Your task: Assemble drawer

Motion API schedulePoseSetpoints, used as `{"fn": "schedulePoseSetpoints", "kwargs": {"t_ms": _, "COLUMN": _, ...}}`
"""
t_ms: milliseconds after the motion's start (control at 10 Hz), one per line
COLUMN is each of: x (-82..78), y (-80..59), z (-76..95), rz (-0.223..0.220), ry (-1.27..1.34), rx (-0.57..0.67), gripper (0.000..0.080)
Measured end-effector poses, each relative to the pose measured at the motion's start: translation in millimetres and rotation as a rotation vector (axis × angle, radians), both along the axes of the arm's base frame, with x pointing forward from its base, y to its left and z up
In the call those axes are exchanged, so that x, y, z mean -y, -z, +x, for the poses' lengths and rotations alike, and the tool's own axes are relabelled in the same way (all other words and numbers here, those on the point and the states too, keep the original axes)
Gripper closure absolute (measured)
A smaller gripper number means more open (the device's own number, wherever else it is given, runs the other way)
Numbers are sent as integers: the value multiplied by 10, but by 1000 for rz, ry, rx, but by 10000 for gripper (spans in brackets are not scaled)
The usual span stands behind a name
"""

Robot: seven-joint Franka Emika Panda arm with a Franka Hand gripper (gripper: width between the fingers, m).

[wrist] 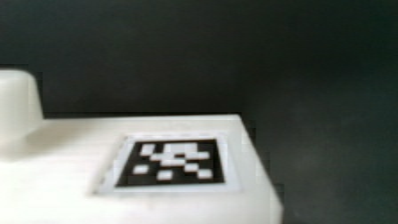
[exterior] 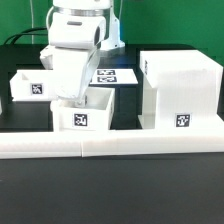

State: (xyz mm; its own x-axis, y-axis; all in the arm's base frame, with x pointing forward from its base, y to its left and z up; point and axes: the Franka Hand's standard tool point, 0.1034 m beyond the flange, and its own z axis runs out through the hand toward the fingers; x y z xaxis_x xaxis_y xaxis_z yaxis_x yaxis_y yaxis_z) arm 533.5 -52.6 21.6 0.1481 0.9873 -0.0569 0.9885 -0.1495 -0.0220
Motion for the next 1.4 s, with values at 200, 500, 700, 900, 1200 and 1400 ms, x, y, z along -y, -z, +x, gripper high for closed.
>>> {"fn": "schedulePoseSetpoints", "kwargs": {"t_ms": 200, "x": -82, "y": 36, "z": -38, "rz": 6, "ry": -11, "rx": 11, "gripper": 757}}
{"fn": "schedulePoseSetpoints", "kwargs": {"t_ms": 500, "x": -68, "y": 51, "z": -42, "rz": 6, "ry": -10, "rx": 12, "gripper": 757}}
{"fn": "schedulePoseSetpoints", "kwargs": {"t_ms": 700, "x": -138, "y": 90, "z": -53, "rz": 6, "ry": -43, "rx": 6, "gripper": 757}}
{"fn": "schedulePoseSetpoints", "kwargs": {"t_ms": 900, "x": -100, "y": 93, "z": -59, "rz": 5, "ry": -33, "rx": 5, "gripper": 757}}
{"fn": "schedulePoseSetpoints", "kwargs": {"t_ms": 1200, "x": -103, "y": 111, "z": -69, "rz": 6, "ry": -47, "rx": 2, "gripper": 757}}
{"fn": "schedulePoseSetpoints", "kwargs": {"t_ms": 1400, "x": -112, "y": 113, "z": -69, "rz": 7, "ry": -43, "rx": 1, "gripper": 757}}
